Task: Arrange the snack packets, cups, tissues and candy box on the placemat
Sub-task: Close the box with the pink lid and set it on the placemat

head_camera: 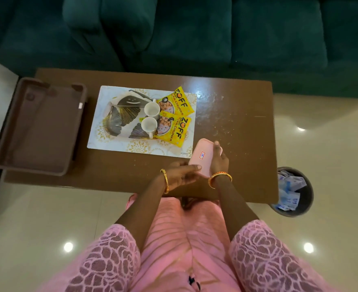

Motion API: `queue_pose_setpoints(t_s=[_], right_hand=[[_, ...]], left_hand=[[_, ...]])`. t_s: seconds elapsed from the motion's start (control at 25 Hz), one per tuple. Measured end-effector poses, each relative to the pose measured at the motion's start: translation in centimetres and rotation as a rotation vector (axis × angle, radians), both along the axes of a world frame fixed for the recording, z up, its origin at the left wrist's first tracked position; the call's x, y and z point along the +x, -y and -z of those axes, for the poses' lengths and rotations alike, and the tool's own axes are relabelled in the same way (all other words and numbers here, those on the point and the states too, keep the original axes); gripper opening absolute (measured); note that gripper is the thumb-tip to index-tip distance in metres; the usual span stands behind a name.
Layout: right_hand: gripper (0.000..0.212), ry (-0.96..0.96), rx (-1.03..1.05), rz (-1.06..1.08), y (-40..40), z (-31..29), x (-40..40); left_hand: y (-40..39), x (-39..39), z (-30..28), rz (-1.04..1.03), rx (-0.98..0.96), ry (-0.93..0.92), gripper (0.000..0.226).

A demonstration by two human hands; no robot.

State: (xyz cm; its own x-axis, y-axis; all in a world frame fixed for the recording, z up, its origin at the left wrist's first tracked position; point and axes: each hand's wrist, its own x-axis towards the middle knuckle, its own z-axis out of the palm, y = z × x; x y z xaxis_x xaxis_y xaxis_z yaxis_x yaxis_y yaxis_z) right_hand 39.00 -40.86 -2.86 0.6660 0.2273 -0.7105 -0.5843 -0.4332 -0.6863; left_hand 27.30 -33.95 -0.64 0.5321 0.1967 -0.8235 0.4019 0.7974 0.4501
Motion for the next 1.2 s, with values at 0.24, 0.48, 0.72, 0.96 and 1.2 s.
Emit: queue_pose_setpoints(t_s=[0.24, 0.48, 0.72, 0.96, 1.2], right_hand=[[0.034, -0.078, 0.033, -0.136, -2.9, -0.7, -2.2], [0.024, -0.214, 0.045, -0.155, -9.0, -0.8, -5.7], [0.018, -0.045, -0.069, -0.318, -16.8, 0.7, -10.6], [0.014, 0.027, -0.136, -0.206, -23.0, 4.2, -14.1], [0.021, 0.065, -0.254, -0.126, -27.0, 7.2, -14.2]], left_hand=[[-1.4, -4.0, 0.1, -0.189, 0.018, -0.081, 0.030], [-6.8, -8.2, 1.6, -0.409, 0.133, -0.184, 0.014], [-16.7, -13.1, 3.5, -0.372, 0.342, -0.332, 0.031], [-25.6, -14.8, 6.5, -0.226, 0.480, -0.387, 0.036], [-29.6, -13.6, 10.1, -0.160, 0.432, -0.462, 0.032]])
